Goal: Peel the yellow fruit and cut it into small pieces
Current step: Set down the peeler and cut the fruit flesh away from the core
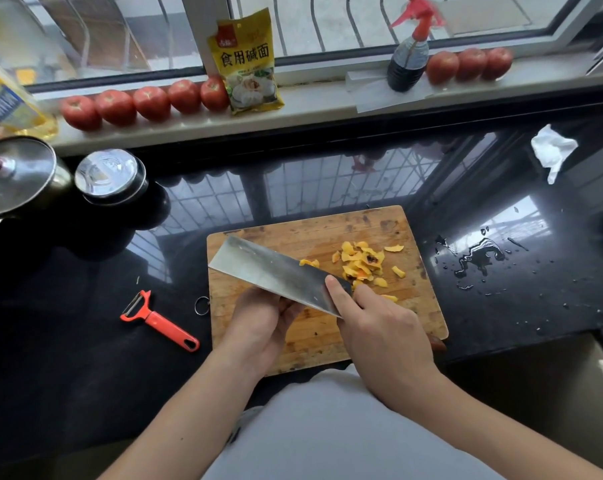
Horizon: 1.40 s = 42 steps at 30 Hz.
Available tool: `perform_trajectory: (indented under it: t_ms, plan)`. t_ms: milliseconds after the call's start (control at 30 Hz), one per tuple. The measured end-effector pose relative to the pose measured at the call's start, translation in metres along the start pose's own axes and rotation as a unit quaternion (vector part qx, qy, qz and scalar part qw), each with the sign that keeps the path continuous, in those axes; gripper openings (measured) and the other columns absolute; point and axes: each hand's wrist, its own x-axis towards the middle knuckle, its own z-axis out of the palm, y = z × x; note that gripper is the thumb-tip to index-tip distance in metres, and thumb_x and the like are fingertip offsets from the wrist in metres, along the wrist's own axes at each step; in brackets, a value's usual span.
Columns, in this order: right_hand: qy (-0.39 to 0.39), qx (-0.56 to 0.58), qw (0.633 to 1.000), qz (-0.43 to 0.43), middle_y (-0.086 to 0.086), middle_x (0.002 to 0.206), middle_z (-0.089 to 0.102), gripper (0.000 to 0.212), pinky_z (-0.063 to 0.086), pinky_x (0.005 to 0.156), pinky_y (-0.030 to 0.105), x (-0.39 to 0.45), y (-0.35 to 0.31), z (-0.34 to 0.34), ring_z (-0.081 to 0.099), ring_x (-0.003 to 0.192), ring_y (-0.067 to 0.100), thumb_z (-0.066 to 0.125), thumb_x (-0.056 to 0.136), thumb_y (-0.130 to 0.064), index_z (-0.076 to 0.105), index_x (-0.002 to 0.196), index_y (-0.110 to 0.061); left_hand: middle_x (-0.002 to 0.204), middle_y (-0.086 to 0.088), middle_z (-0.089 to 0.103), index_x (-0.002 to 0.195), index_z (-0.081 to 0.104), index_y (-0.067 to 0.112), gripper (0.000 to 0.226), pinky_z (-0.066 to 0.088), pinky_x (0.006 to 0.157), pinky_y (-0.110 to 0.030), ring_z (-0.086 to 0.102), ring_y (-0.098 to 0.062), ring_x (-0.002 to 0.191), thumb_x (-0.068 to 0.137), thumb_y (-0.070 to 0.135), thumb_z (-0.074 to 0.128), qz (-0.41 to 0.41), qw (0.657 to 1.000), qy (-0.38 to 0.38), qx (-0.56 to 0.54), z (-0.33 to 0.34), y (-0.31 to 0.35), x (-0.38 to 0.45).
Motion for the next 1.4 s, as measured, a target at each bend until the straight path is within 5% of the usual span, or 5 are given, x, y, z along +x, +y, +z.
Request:
perform_trajectory:
  t_ms: [467,667,867,1133,1400]
  plan:
    - [-0.099,0.015,0.967,0.236,-0.005,0.078,0.061,0.029,0.045,0.054,0.032,-0.005,0.063,0.015,0.054,0.06,0.021,0.051,0.103,-0.027,0.064,0.129,-0.028,0.116,-0.012,0.07,0.111,0.068,0.011,0.014,0.062,0.085,-0.033,0.072,-0.022,0.097,0.105,0.018,0.057,-0.007,0.995,0.044,0.094,-0.035,0.007,0.032]
    - [-0.155,0.229,0.896,0.347,-0.006,0.077,0.063,0.026,0.051,0.06,0.036,-0.001,0.06,0.017,0.06,0.068,0.012,0.042,0.106,-0.038,0.062,0.101,-0.023,0.103,-0.001,0.072,0.123,0.068,0.024,0.024,0.058,0.07,-0.03,0.071,-0.016,0.081,0.106,0.027,0.051,0.075,0.861,0.096,0.494,-0.089,0.024,0.078]
    - [-0.245,0.261,0.895,0.267,-0.008,0.084,0.06,0.019,0.043,0.049,0.019,0.018,0.003,0.054,0.06,0.069,0.006,0.039,0.106,-0.031,0.057,0.107,-0.025,0.128,0.005,0.063,0.131,0.068,0.022,0.033,0.047,0.096,-0.033,0.057,-0.016,0.114,0.108,0.033,0.045,0.116,0.772,0.042,0.624,-0.11,0.013,0.102]
    - [-0.21,0.215,0.886,0.353,-0.004,0.08,0.059,0.019,0.045,0.056,0.032,0.011,0.039,0.063,0.058,0.072,0.013,0.038,0.105,-0.03,0.055,0.1,-0.023,0.163,0.005,0.026,0.162,0.026,0.037,0.072,0.029,0.123,-0.048,0.021,-0.02,0.151,0.099,0.05,0.06,0.13,0.782,-0.005,0.609,-0.131,-0.009,0.078]
    - [-0.189,0.287,0.858,0.383,-0.001,0.083,0.063,0.023,0.042,0.052,0.024,0.006,0.05,0.055,0.058,0.068,0.014,0.041,0.106,-0.026,0.058,0.092,-0.02,0.17,-0.002,-0.017,0.161,-0.012,0.043,0.113,0.019,0.126,-0.053,-0.007,-0.028,0.158,0.087,0.06,0.071,0.244,0.513,-0.095,0.817,-0.143,-0.018,0.071]
